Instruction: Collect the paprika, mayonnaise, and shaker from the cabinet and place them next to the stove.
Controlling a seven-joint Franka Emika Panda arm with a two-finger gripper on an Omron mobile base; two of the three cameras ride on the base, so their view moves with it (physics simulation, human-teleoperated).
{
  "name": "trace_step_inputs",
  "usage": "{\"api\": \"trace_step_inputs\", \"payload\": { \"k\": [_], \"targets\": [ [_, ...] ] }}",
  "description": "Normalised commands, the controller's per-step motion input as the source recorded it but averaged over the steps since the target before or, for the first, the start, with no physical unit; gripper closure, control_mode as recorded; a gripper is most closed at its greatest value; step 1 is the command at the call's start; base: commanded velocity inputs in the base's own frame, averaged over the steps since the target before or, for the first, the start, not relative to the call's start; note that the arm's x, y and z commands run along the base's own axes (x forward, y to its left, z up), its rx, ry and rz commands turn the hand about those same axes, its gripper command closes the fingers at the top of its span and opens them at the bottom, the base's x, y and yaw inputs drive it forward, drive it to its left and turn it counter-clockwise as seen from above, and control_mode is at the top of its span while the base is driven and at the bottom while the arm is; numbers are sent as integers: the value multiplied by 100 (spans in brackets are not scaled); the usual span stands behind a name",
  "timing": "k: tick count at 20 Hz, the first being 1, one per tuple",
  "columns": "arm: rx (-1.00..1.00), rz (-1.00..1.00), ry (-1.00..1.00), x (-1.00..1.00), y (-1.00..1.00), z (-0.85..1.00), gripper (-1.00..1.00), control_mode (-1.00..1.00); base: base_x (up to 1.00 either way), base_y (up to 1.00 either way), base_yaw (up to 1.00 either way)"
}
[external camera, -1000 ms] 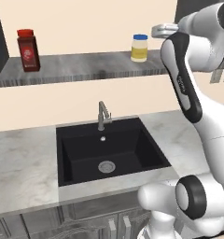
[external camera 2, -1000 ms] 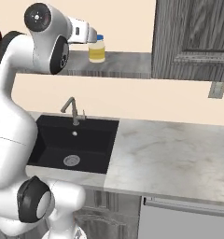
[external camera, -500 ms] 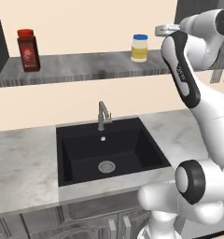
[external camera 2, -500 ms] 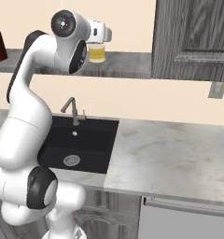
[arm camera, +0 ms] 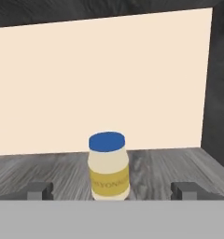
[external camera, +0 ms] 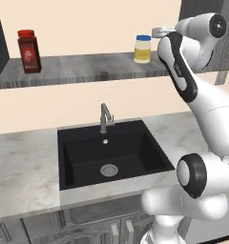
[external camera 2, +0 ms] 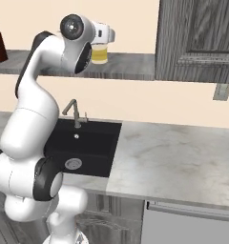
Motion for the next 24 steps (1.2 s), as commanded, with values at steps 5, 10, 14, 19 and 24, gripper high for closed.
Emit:
{"api": "trace_step_inputs", "payload": {
  "k": [5, 10, 14, 19, 24],
  "targets": [
    [-5, 8, -2, 27, 8, 0, -100, -100, 0, 0, 0],
    [0, 1, -4, 16, -8, 0, -100, -100, 0, 0, 0],
    [0, 0, 0, 18, 1, 0, -100, -100, 0, 0, 0],
    [0, 2, 0, 25, 1, -5, -100, -100, 0, 0, 0],
    [0, 3, 0, 31, 0, -15, -100, -100, 0, 0, 0]
  ]
}}
